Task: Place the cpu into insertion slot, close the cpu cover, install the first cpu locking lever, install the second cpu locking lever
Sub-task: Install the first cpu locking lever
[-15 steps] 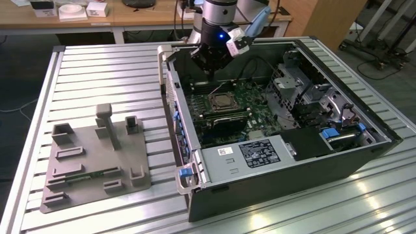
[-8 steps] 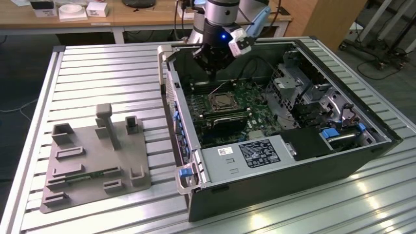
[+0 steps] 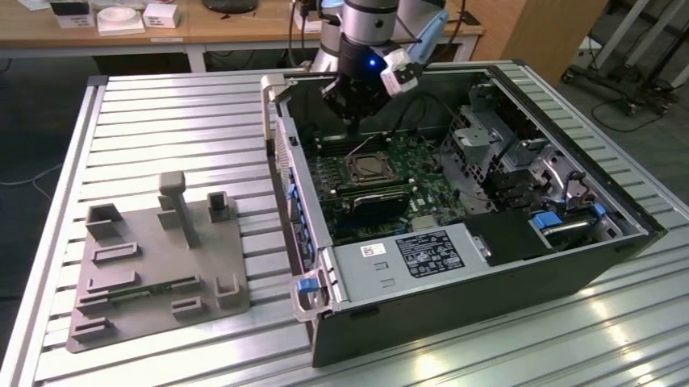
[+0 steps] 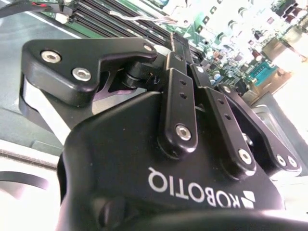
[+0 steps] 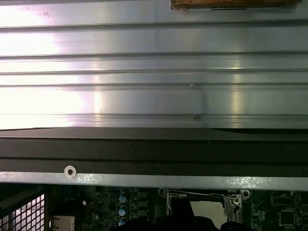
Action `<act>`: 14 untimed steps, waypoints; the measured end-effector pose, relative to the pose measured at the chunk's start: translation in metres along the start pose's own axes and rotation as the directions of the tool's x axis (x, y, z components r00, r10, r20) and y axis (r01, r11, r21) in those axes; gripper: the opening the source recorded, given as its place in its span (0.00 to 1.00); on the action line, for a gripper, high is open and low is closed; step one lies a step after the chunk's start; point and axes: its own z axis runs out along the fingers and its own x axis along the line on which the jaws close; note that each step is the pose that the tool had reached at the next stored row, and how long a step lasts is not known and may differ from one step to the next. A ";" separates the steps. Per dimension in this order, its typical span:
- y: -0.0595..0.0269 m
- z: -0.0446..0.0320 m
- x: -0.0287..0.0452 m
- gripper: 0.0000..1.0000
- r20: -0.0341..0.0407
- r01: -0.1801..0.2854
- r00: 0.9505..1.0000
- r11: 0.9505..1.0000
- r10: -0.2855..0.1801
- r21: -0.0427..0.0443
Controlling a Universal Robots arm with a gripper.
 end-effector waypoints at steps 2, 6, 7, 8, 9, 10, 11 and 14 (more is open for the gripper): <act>0.0000 0.0019 -0.0011 0.10 0.000 0.006 1.000 1.000 -0.006 0.000; 0.0000 0.0034 -0.0026 0.10 0.000 0.010 1.000 1.000 -0.010 0.000; 0.0000 0.0036 -0.0028 0.10 0.000 0.010 1.000 1.000 -0.010 0.000; 0.0000 0.0036 -0.0028 0.10 0.000 0.010 1.000 1.000 -0.010 0.000; 0.0000 0.0037 -0.0028 0.10 0.000 0.010 1.000 1.000 -0.010 0.000; 0.0000 0.0036 -0.0028 0.10 0.000 0.010 1.000 1.000 -0.010 0.000; 0.0000 0.0037 -0.0028 0.10 0.000 0.010 1.000 1.000 -0.010 0.000; 0.0000 0.0037 -0.0028 0.10 0.000 0.010 1.000 1.000 -0.010 0.000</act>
